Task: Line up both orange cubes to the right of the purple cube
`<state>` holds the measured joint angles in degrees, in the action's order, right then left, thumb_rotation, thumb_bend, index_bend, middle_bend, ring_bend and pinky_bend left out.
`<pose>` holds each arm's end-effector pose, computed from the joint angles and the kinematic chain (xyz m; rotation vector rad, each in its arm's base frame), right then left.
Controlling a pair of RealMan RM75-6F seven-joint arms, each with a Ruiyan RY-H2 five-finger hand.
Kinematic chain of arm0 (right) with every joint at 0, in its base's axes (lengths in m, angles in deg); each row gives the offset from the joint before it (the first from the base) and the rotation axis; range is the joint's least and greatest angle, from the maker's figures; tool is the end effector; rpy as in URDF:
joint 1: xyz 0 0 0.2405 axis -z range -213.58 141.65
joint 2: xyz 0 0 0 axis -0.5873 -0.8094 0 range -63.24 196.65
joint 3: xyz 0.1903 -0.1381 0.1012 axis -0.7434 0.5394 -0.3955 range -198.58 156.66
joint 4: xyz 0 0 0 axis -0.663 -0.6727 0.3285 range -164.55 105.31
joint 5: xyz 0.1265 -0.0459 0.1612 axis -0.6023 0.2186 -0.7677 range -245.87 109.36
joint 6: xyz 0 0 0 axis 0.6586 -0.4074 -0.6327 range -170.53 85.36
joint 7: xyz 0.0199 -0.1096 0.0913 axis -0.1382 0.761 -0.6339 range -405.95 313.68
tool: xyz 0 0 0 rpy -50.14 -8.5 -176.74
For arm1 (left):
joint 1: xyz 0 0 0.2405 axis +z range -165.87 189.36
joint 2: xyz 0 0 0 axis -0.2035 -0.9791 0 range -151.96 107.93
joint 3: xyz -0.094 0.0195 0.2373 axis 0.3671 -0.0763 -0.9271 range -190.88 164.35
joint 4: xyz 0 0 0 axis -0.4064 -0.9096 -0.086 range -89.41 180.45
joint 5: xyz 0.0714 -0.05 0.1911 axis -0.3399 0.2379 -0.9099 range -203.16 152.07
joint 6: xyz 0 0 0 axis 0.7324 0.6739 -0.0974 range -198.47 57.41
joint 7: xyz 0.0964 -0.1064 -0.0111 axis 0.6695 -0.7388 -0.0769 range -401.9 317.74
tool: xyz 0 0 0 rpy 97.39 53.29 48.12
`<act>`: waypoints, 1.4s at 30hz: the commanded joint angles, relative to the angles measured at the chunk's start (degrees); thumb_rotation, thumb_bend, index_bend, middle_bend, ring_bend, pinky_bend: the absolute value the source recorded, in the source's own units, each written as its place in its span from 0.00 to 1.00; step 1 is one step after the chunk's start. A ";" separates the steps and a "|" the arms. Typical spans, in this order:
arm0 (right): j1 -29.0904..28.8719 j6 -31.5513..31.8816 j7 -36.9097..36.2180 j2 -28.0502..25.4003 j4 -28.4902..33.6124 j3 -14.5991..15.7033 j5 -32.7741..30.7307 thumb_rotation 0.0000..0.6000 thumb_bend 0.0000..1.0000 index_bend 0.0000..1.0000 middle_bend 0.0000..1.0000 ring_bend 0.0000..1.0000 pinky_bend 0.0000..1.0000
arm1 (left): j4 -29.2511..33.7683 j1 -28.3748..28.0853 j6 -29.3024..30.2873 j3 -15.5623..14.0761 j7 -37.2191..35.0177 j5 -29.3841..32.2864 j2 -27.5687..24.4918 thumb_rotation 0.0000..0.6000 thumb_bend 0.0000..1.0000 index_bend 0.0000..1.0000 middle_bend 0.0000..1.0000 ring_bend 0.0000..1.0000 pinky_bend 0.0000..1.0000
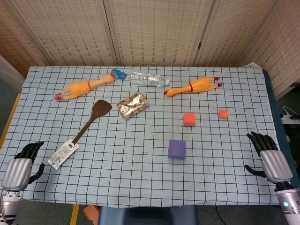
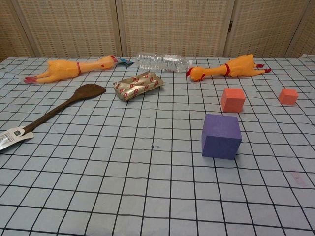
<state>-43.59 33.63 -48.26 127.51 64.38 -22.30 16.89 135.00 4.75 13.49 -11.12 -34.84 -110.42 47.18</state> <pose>-0.3143 -0.1884 0.1523 1.4903 -1.0198 0.8228 -0.3103 0.1901 0.1316 -1.4372 -0.8444 -0.8394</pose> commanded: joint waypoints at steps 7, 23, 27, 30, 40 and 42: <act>-0.04 0.00 -0.12 -0.06 -0.08 0.40 0.58 1.00 0.09 0.07 0.04 0.00 0.01 | 0.36 -0.03 -0.15 -0.15 0.17 -0.35 -0.12 1.00 0.45 0.14 0.15 0.12 0.37; -1.73 2.72 4.40 6.94 -7.89 -4.68 -2.77 1.00 0.09 0.26 0.60 0.71 0.82 | 0.67 -0.40 -1.15 -0.64 -0.02 -0.89 -0.08 1.00 0.45 0.15 0.18 0.12 0.37; -4.62 -1.18 7.11 8.00 -8.01 -6.12 -4.79 1.00 0.09 0.30 0.68 0.79 0.89 | 0.73 -0.43 -1.48 -0.74 0.11 -0.73 -0.06 1.00 0.45 0.15 0.18 0.12 0.37; -7.46 -5.98 9.24 9.15 -8.15 -7.23 -7.70 1.00 0.09 0.32 0.71 0.82 0.92 | 0.88 -0.51 -1.78 -0.87 -0.03 -0.78 -0.20 1.00 0.45 0.15 0.18 0.12 0.37; -15.73 -14.92 14.92 15.47 -10.33 -10.57 -14.15 1.00 0.09 0.33 0.77 0.87 0.97 | 0.70 -1.08 -3.35 -1.27 -0.66 -0.76 -0.59 1.00 0.45 0.15 0.21 0.12 0.37; -17.15 -15.95 16.27 16.95 -10.48 -11.42 -16.03 1.00 0.09 0.33 0.77 0.88 0.97 | 0.81 -1.13 -3.56 -1.35 -0.80 -0.75 -0.69 1.00 0.45 0.15 0.21 0.12 0.37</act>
<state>-59.54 18.82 -33.40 143.07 54.25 -32.83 2.45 135.78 3.63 9.96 -12.45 -35.61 -111.17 46.51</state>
